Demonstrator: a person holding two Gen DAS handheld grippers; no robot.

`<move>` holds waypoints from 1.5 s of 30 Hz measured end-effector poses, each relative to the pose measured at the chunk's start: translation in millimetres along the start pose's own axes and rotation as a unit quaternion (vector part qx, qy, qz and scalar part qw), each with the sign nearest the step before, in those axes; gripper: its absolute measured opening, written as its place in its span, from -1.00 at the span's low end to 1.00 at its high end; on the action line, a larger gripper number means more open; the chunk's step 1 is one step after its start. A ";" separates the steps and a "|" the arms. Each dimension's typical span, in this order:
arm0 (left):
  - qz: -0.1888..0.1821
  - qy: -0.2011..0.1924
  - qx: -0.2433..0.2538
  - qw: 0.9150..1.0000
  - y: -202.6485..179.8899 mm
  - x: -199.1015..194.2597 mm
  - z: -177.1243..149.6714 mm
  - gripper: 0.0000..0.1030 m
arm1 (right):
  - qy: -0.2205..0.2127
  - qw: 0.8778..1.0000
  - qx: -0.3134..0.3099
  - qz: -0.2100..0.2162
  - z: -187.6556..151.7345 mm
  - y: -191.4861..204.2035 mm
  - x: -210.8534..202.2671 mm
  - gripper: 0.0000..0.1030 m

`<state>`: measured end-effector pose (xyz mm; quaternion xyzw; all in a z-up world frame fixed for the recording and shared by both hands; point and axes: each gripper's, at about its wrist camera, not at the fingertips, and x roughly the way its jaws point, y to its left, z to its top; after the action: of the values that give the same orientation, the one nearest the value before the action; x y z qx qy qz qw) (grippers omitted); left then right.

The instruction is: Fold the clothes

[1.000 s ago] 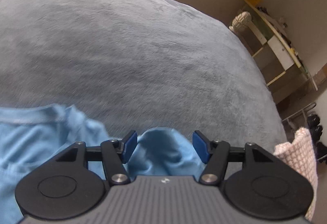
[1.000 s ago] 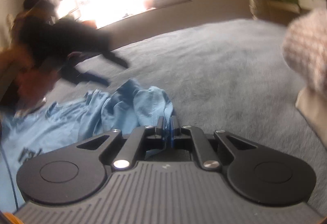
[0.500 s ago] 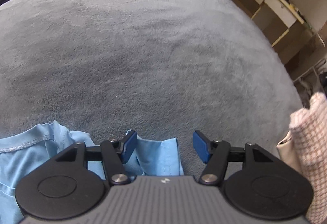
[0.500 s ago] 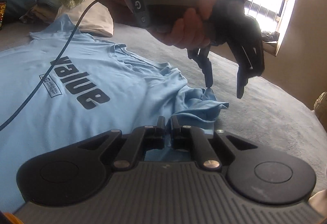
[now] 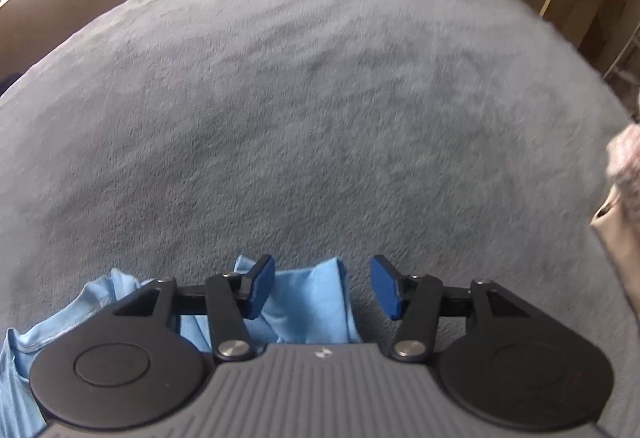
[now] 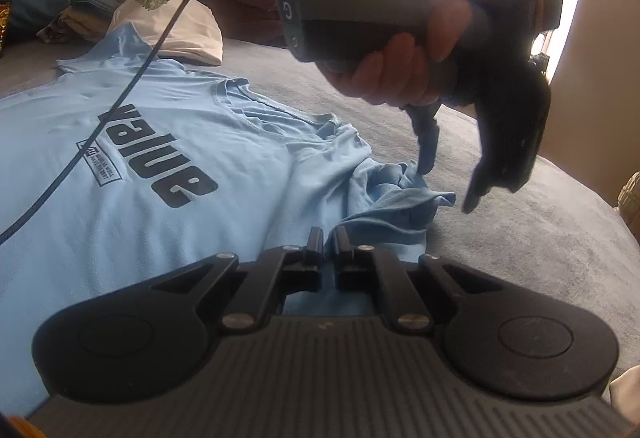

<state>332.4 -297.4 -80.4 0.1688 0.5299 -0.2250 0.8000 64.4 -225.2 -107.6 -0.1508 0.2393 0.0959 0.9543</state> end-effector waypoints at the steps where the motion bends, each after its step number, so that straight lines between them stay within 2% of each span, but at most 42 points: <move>1: 0.002 0.003 -0.007 1.000 1.2 1.7 -0.1 -0.03 | 0.000 1.000 0.002 -0.001 -0.1 -0.4 0.3 -0.93; 4: 0.002 0.007 -0.026 1.000 6.7 4.7 -1.3 -0.22 | 0.001 1.000 0.004 -0.001 -0.6 -0.6 0.7 -0.93; 8: 0.002 0.008 -0.043 0.999 11.1 7.2 -2.9 -0.71 | -0.001 1.000 0.011 -0.004 -0.9 -2.2 0.1 -0.93; 11: 0.002 0.001 -0.048 0.999 13.0 5.6 -3.9 -0.90 | -0.004 1.000 0.016 -0.009 -1.0 -3.4 -1.3 -0.93; 16: -0.001 -0.045 -0.072 0.996 14.8 -11.8 2.7 -0.92 | -0.013 0.999 0.037 -0.036 -1.3 -10.2 -7.3 -0.93; 20: -0.011 -0.090 -0.086 0.992 10.4 -23.8 12.0 -0.92 | -0.033 0.991 0.097 -0.084 -3.1 -32.5 -17.6 -0.93; 22: -0.024 -0.110 -0.088 0.990 3.9 -25.5 18.7 -0.92 | -0.044 0.980 0.157 -0.110 -8.0 -52.8 -24.3 -0.93; 24: -0.040 -0.121 -0.084 0.988 -7.4 -22.6 27.0 -0.92 | -0.051 0.965 0.222 -0.132 -15.9 -75.0 -29.4 -0.93; 29: -0.043 -0.131 -0.049 0.989 -46.0 -5.4 42.5 -0.92 | -0.056 0.911 0.376 -0.158 -49.2 -127.2 -40.3 -0.94; 33: -0.028 -0.133 -0.011 0.991 -75.5 14.6 49.2 -0.92 | -0.057 0.876 0.456 -0.149 -77.0 -152.9 -44.3 -0.95; 37: -0.007 -0.124 0.011 0.992 -89.7 37.1 46.8 -0.92 | -0.046 0.852 0.500 -0.147 -94.4 -164.7 -35.9 -1.00; 40: -0.008 -0.124 0.010 0.992 -90.9 49.0 44.4 -0.88 | -0.041 0.836 0.523 -0.160 -102.7 -171.0 -33.8 -1.00; 42: -0.018 -0.121 0.007 0.992 -89.8 53.6 44.5 -0.66 | -0.039 0.831 0.530 -0.166 -105.4 -173.5 -32.2 -1.00; 43: -0.021 -0.123 0.001 0.992 -88.4 52.8 45.3 -0.37 | -0.039 0.831 0.529 -0.167 -104.9 -174.0 -30.3 -1.00; 44: -0.023 -0.125 -0.005 0.992 -86.7 51.0 46.4 0.05 | -0.038 0.831 0.530 -0.167 -103.9 -174.5 -29.5 -0.96; 45: -0.024 -0.127 -0.012 0.991 -85.0 49.2 47.4 0.17 | -0.040 0.829 0.533 -0.163 -102.3 -176.1 -28.7 -0.94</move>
<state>339.8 -402.0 -110.4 0.1162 0.4303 -0.2579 0.8572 40.7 -427.4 -136.9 0.3489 0.1866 -0.1974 0.8969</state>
